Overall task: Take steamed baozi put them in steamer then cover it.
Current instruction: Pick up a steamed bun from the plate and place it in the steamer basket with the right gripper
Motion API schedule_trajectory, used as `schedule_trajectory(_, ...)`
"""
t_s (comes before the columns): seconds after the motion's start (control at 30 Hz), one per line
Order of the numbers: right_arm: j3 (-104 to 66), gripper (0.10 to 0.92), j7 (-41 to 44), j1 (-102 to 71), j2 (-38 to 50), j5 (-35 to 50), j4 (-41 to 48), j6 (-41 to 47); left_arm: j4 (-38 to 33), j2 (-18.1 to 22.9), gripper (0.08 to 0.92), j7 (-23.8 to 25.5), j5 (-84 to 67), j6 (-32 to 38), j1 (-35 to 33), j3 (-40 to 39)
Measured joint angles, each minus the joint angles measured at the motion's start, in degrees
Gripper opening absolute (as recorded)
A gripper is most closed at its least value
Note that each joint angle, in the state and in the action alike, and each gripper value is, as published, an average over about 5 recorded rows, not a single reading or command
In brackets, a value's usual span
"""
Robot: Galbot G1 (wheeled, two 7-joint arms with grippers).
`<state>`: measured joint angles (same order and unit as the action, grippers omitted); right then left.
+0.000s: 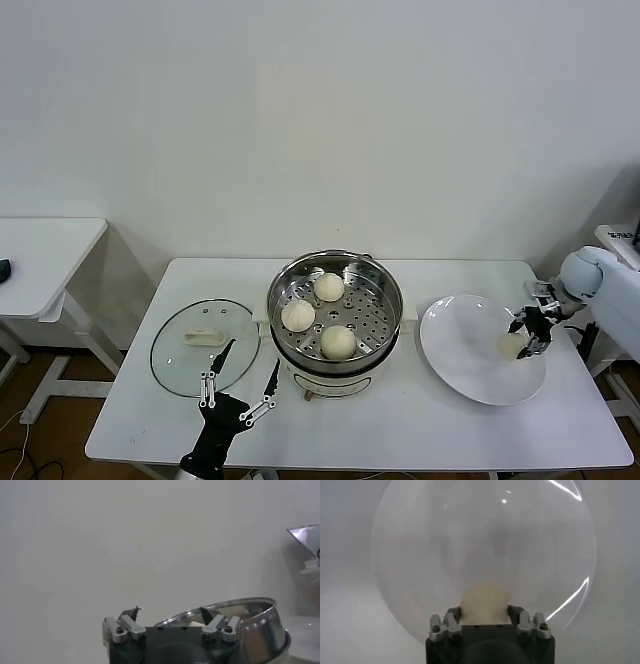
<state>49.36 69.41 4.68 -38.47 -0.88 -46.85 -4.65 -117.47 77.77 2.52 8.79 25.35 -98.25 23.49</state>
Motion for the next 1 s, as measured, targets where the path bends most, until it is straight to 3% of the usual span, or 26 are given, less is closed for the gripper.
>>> schedule_trajectory(0.5,21.0,0.645,6.3,27.8,-5.4,12.6,-12.4,5.0,-0.2,-0.7,0.823,0.0,-0.1,0.7,0.7,-1.1)
schedule_trajectory(1.0,33.8,0.645,2.7,41.1,-16.4,28.1,-25.5,13.1,0.0,-0.7,0.823,0.1,-0.5,0.7,1.6,-1.5)
